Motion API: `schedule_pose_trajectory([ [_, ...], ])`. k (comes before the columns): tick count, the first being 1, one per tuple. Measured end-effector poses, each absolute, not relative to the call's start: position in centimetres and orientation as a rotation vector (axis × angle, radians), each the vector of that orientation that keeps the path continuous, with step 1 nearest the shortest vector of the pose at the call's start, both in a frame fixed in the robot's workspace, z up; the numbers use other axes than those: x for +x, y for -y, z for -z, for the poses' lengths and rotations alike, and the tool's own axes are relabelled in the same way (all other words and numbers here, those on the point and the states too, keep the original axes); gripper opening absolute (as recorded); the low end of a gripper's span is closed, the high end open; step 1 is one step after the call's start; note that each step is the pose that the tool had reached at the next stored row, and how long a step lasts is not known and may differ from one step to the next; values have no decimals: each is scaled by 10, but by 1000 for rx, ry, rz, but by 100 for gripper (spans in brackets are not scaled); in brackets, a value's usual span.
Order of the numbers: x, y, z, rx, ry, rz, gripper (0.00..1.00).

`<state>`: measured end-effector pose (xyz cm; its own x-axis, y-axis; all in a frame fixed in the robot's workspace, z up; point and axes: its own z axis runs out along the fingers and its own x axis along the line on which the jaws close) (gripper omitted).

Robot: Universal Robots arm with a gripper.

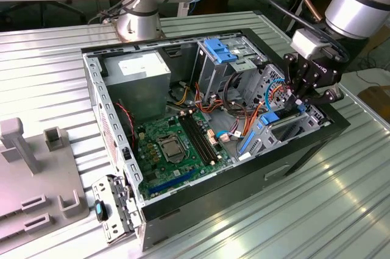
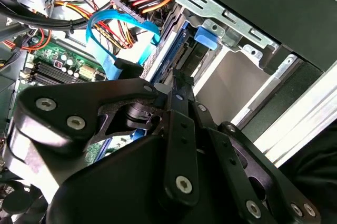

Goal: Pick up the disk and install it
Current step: 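Insert the first disk wire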

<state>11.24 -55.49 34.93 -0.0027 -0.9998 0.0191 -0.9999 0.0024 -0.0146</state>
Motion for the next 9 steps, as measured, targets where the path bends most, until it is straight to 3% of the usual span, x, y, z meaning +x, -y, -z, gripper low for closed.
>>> schedule_pose_trajectory([
  [9,112,555,-350,2216,2222,-37,11],
])
